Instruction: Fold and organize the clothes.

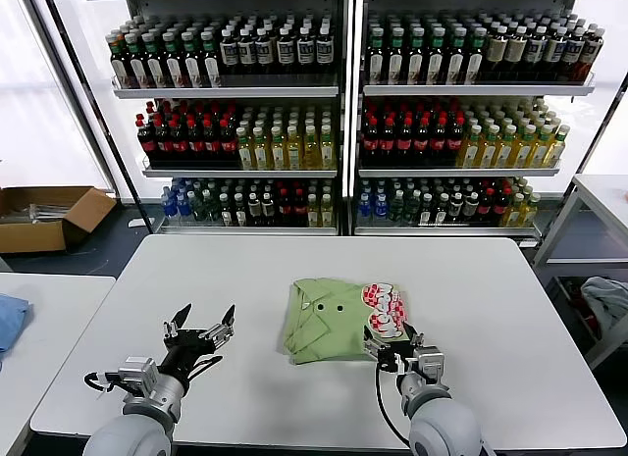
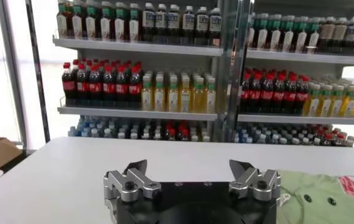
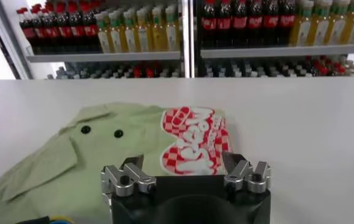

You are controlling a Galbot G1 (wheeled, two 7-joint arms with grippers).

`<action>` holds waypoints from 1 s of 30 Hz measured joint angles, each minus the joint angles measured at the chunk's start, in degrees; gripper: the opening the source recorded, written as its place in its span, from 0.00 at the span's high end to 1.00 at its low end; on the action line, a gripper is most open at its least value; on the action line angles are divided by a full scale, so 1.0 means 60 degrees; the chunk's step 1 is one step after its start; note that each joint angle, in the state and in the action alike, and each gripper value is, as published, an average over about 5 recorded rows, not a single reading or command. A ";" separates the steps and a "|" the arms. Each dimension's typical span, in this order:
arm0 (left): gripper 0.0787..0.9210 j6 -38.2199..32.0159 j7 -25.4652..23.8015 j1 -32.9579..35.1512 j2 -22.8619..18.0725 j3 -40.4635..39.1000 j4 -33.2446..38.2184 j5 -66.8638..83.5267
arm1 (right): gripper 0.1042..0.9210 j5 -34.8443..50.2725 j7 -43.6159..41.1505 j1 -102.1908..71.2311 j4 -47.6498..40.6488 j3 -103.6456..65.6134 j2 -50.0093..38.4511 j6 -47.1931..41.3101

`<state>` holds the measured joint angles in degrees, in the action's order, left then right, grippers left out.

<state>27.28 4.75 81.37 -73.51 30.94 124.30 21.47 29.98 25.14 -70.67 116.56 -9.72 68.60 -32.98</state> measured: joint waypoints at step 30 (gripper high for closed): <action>0.12 -0.0128 -0.0138 0.0286 -0.0337 0.0060 0.0133 -0.0081 | 0.12 -0.0643 -0.0407 0.0417 0.0336 -0.0170 0.0395 0.0524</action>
<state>26.51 3.92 83.09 -75.53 31.30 125.10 20.98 26.12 22.70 -68.17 118.58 -10.75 70.97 -29.83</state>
